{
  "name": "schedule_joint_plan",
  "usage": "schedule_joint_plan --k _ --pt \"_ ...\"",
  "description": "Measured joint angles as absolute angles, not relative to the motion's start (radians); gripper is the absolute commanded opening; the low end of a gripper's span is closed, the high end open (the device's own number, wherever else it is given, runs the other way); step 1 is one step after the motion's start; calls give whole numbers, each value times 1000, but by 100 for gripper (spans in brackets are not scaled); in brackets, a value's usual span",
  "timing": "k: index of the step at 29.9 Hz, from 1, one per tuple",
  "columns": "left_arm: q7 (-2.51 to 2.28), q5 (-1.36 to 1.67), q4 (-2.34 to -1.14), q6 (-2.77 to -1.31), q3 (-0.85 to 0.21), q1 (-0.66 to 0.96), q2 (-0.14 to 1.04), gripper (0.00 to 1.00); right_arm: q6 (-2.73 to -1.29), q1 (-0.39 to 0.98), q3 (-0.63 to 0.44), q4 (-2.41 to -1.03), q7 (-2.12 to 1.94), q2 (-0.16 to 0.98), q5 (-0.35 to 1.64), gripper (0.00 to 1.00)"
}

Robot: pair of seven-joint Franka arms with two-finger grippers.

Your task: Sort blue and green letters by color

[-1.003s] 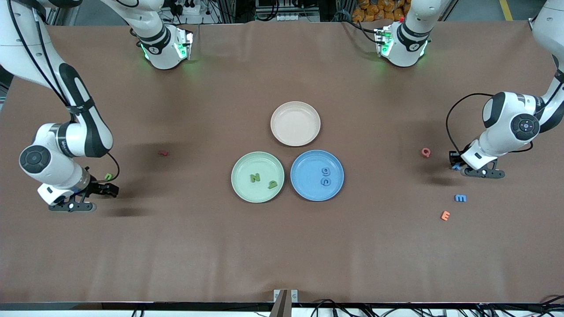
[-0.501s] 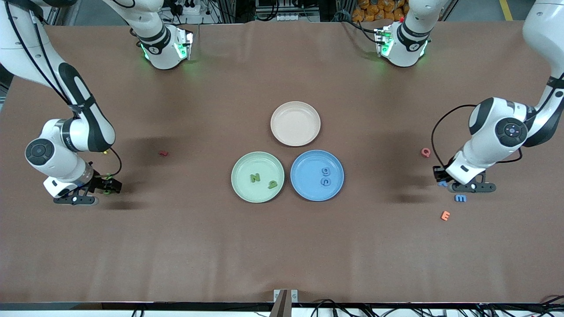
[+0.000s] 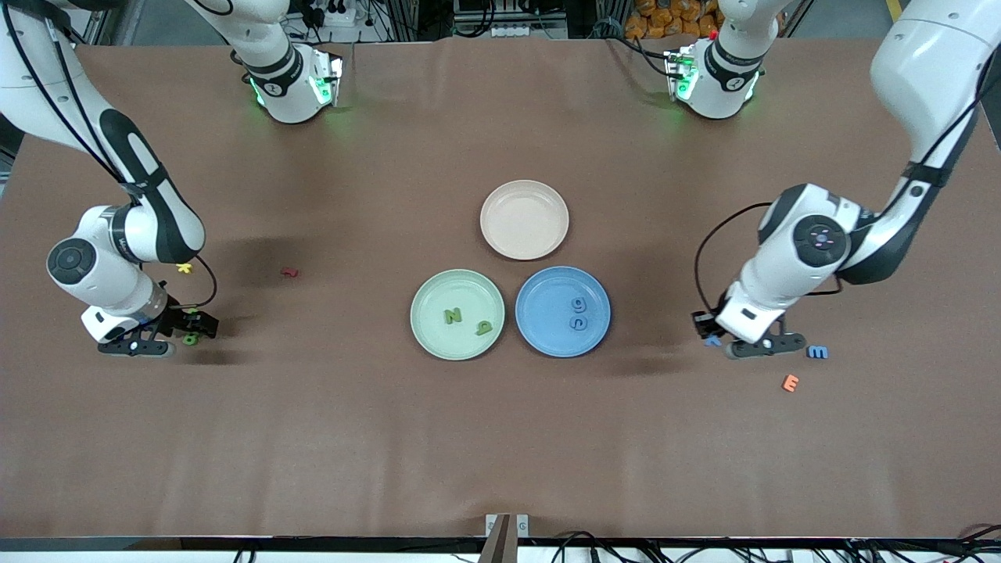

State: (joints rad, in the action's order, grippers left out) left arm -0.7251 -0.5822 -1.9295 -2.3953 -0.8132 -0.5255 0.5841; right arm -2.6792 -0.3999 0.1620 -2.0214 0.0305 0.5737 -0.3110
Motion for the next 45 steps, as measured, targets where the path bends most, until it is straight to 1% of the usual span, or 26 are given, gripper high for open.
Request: schedule_joint_plan --k 4,6,8,12,17,20,22,26,29,30,36,38,39,40,41,42,44,45 --pt "-811 -582 -1914 -2395 -812 -461 599 7 -2689 -405 163 -2029 30 574 -311 100" --pt "-855 -582 -1907 -2395 -812 -432 603 7 -2690 -405 164 -2030 30 574 -311 96" --pt "-907 -582 -1896 -2395 -809 -397 609 7 -2690 -405 165 -2030 30 574 -311 89" --pt "-997 -582 -1858 -2395 -774 -307 622 7 -2692 -406 167 -2032 30 574 -311 70" --pt "-1100 -582 -1797 -2395 -664 -134 645 7 -2695 -405 172 -2034 29 574 -311 53" --pt "-1154 -582 -1766 -2395 -595 -27 660 7 -2697 -405 177 -2034 29 571 -311 37" --pt "-1183 -582 -1753 -2395 -559 31 669 7 -2697 -405 178 -2034 29 570 -312 25" --pt "-1227 -582 -1738 -2395 -525 105 683 7 -2697 -405 181 -2034 28 569 -312 13" --pt "-1251 -582 -1734 -2395 -520 130 687 7 -2697 -404 182 -2034 28 567 -312 9" --pt "-1257 -582 -1733 -2395 -520 135 688 7 -2697 -404 181 -2034 28 567 -313 5" --pt "-1294 -582 -1731 -2394 -520 169 689 8 -2698 -400 182 -2034 28 567 -314 4" --pt "-1308 -582 -1731 -2393 -519 183 692 10 -2698 -397 184 -2034 28 567 -314 4" --pt "-1315 -582 -1731 -2393 -519 190 695 15 -2698 -397 186 -2033 28 567 -314 4" --pt "-1322 -582 -1729 -2393 -519 198 698 22 -2698 -397 190 -2032 28 567 -314 4" --pt "-1330 -582 -1727 -2393 -519 205 702 35 -2698 -397 197 -2030 28 566 -314 4" --pt "-1337 -582 -1723 -2393 -519 212 707 52 -2698 -397 204 -2027 29 565 -314 4" --pt "-1342 -582 -1714 -2393 -519 224 717 91 -2687 -396 222 -2020 34 561 -314 4" --pt "-1343 -582 -1709 -2393 -519 229 722 100 -2673 -396 231 -2015 39 558 -314 4"
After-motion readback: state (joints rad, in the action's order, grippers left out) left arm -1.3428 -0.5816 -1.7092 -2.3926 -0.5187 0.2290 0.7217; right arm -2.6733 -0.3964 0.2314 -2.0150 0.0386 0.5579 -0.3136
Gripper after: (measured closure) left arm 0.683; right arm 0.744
